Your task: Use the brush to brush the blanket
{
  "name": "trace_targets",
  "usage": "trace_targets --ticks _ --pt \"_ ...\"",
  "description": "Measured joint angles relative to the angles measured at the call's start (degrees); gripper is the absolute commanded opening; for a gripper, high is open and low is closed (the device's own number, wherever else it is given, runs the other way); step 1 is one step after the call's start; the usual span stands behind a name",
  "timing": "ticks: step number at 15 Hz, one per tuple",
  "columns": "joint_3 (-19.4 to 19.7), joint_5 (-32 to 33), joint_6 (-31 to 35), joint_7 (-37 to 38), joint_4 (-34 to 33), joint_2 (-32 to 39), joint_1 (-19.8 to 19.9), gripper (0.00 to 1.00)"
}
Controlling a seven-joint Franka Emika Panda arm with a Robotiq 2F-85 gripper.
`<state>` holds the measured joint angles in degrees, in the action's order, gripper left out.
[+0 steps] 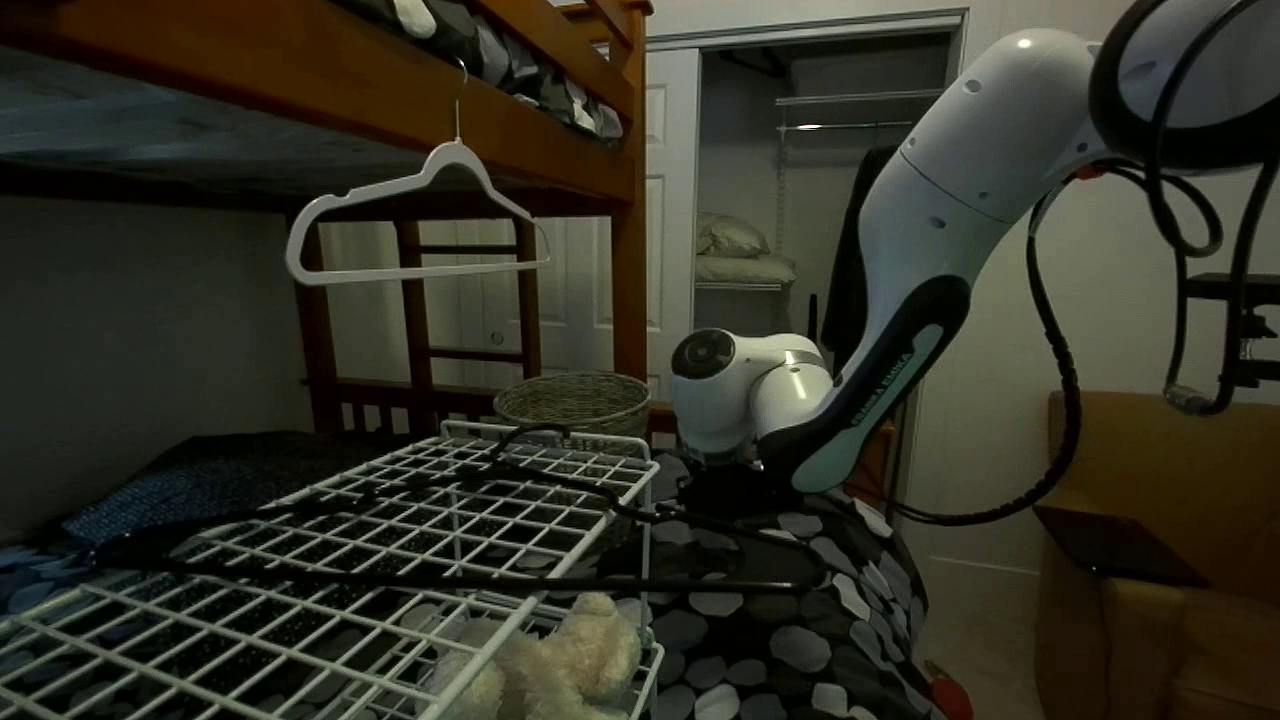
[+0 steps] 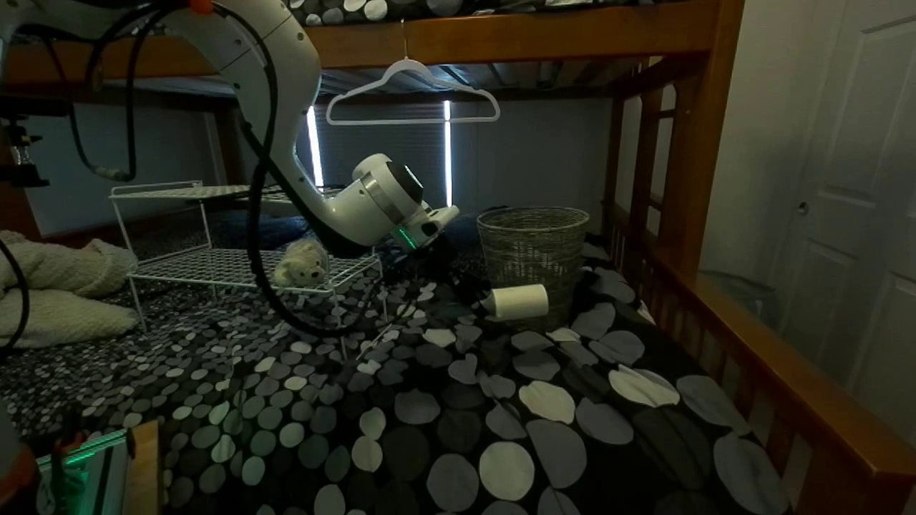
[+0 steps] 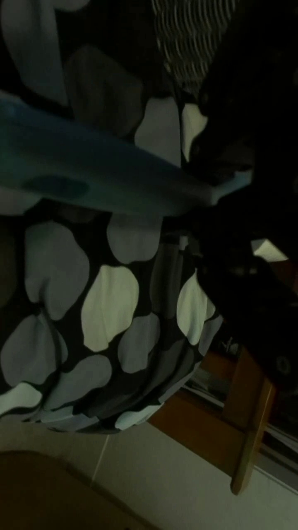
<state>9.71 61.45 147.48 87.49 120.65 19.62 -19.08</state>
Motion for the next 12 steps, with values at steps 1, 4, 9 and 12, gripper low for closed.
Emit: trace_targets --ticks 1,4,9,12 --pt "-0.2 1.8 0.4 -0.3 0.0 0.5 1.9 0.05" --pt "-0.9 3.5 1.3 -2.9 -0.2 1.7 6.9 0.20" --pt "-2.2 3.5 1.6 -3.7 -0.5 2.0 8.3 0.05" --pt "-2.3 4.7 -0.6 -3.6 -3.2 3.9 8.8 0.05"
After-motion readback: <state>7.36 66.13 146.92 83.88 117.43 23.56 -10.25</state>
